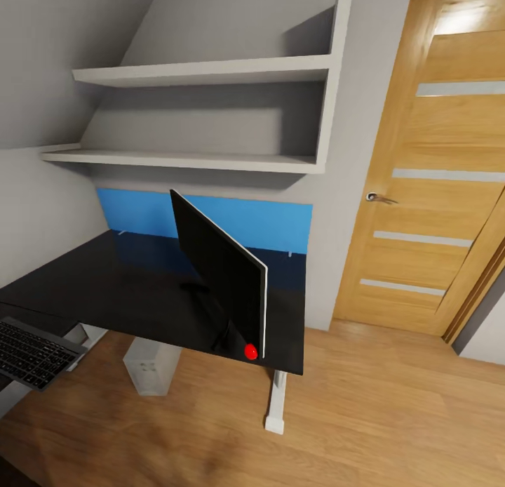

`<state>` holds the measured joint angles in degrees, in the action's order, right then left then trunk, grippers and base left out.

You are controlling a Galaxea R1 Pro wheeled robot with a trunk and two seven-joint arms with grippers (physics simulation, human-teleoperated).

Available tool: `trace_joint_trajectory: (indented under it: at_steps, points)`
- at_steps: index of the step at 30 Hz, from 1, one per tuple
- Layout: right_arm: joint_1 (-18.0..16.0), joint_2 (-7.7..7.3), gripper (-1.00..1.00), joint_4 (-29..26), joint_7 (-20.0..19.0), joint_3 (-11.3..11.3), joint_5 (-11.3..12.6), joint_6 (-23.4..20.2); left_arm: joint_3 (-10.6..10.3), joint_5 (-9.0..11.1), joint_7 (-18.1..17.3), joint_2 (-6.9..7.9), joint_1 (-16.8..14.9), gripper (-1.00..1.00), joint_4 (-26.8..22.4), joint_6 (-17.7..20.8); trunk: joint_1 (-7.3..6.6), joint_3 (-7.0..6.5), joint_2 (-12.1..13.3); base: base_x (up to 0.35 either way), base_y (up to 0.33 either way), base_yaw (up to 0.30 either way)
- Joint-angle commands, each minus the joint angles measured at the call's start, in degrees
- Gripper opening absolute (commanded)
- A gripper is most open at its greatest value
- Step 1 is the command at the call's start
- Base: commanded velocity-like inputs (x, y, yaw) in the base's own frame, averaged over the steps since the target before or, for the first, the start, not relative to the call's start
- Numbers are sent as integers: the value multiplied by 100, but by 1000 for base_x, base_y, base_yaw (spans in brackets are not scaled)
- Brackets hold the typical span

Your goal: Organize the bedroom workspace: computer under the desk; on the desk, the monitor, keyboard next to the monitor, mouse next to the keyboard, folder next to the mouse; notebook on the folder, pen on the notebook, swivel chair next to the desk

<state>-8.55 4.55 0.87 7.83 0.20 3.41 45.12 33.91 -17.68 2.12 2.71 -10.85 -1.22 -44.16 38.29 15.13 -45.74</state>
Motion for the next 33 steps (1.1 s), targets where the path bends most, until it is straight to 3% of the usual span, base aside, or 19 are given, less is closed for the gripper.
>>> trace_joint_trajectory:
  at_steps: [1,13,33]
  points:
    - [-6,2,100,9,-8,7,34,26,36,-60,23,1,-5,100,7,-15,2,7,-5,198,0,0]
    - [-6,25,100,10,-2,1,43,30,43,-52,26,-1,-5,100,7,3,2,7,-5,260,-51,31]
    - [-6,32,100,9,8,-6,52,25,45,-52,26,-5,-5,100,7,17,2,22,-5,25,-45,253]
